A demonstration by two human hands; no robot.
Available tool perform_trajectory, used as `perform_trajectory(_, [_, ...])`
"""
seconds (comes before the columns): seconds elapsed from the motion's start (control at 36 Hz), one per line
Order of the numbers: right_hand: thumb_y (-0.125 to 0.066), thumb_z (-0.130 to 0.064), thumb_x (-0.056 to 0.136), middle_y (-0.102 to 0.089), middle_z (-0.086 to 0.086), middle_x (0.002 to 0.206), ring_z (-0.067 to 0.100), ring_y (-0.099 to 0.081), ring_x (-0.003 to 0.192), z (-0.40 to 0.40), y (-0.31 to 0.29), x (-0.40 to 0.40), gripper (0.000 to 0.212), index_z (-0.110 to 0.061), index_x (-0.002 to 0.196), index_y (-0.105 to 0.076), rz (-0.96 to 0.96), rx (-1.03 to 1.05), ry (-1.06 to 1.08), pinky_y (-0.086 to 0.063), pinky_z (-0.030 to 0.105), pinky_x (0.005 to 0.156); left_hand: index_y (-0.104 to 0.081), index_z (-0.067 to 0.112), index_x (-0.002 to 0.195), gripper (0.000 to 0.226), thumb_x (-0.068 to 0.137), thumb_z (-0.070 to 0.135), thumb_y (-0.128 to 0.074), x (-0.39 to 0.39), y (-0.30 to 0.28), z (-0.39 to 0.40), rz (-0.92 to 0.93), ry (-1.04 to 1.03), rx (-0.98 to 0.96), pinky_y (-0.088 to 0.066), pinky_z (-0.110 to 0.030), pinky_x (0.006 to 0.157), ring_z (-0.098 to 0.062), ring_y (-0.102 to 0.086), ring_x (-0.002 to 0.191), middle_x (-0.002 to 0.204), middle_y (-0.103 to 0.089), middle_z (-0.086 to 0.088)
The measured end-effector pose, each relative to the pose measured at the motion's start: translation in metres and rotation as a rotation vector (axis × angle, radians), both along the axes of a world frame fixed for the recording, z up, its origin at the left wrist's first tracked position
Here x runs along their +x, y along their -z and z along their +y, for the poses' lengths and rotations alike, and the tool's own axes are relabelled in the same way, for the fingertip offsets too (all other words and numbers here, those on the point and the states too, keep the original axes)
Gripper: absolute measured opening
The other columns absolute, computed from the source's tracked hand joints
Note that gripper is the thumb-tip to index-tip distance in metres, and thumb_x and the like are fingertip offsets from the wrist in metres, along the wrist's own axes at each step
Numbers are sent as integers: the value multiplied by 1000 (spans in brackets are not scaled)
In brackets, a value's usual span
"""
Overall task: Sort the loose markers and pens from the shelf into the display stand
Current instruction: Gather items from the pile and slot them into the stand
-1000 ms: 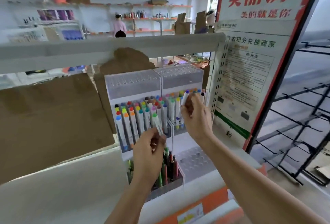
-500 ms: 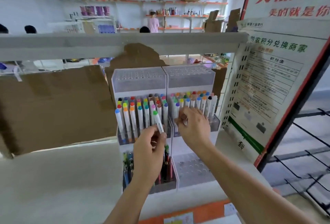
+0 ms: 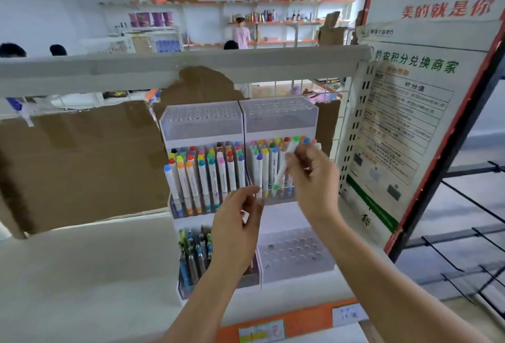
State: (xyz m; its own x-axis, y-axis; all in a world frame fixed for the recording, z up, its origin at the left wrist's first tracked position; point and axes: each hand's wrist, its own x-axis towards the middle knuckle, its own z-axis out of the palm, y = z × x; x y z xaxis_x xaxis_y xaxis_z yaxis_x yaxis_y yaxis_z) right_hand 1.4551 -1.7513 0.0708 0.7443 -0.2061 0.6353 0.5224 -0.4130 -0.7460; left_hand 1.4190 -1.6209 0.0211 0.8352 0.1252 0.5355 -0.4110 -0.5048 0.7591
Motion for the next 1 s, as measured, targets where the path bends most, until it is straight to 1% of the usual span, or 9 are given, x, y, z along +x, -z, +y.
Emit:
perform_trajectory(0.14, [-60,-14,92,-59,-1,65,23,-55,59,-9,-10,17,11,-9,83,-57,-62,-96,47,-42,32,53,-60,31,98,12,94,22,-53,0,6,4,33,-8,-17,-44,-10,65,0,-57,83,89,-60,16])
perform_trajectory(0.28, [-57,-16,94,-57,3,65,16,-48,55,-2,3,28,18,-11,79,-49,-47,-280,49,-37,27,53,-56,34,100,12,95,25,-50,1,7,5,50,-4,24,-40,-2,68,5,-55,85,91,-55,24])
perform_trajectory(0.39, [-56,-17,94,-52,-3,66,16,-46,57,3,8,29,17,-14,80,-46,-8,-343,32,-36,26,52,-60,27,105,14,95,22,-52,1,7,8,48,-8,12,-39,-1,72,3,-55,89,94,-58,17])
perform_trajectory(0.47, [-56,-18,94,-52,-4,66,16,-48,59,6,5,31,16,-15,81,-47,11,-369,29,-39,31,54,-61,26,107,15,95,23,-51,3,9,10,58,-12,8,-40,-3,72,2,-56,90,97,-60,15])
perform_trajectory(0.56, [-56,-18,94,-46,-7,61,13,-43,54,8,7,33,16,-14,81,-46,39,-435,14,-34,30,51,-60,26,108,15,96,23,-51,3,11,12,65,-15,16,-39,-5,74,2,-55,92,100,-60,14])
perform_trajectory(0.67, [-55,-21,94,-46,-5,59,21,-46,56,8,19,33,19,-15,80,-43,103,-523,22,-34,31,50,-63,21,109,17,94,18,-53,3,12,13,50,-23,16,-39,0,77,1,-57,93,102,-62,12])
perform_trajectory(0.75, [-54,-24,95,-40,-11,57,17,-43,56,8,25,32,21,-19,80,-41,130,-525,73,-31,28,50,-63,21,110,18,94,19,-54,2,12,16,65,-26,7,-39,0,77,-3,-59,95,105,-64,10])
perform_trajectory(0.83, [-55,-27,95,-46,-11,61,17,-47,60,11,27,29,20,-20,80,-42,142,-504,111,-36,29,52,-64,20,110,19,94,20,-53,2,12,18,63,-42,22,-38,1,76,-3,-58,95,105,-65,8])
perform_trajectory(1.0, [-54,-29,95,-53,-7,72,18,-51,65,14,25,26,17,-20,86,-43,163,-505,104,-33,26,51,-64,18,111,20,94,20,-53,-3,7,20,40,-66,46,-40,-4,79,-3,-58,94,105,-64,8])
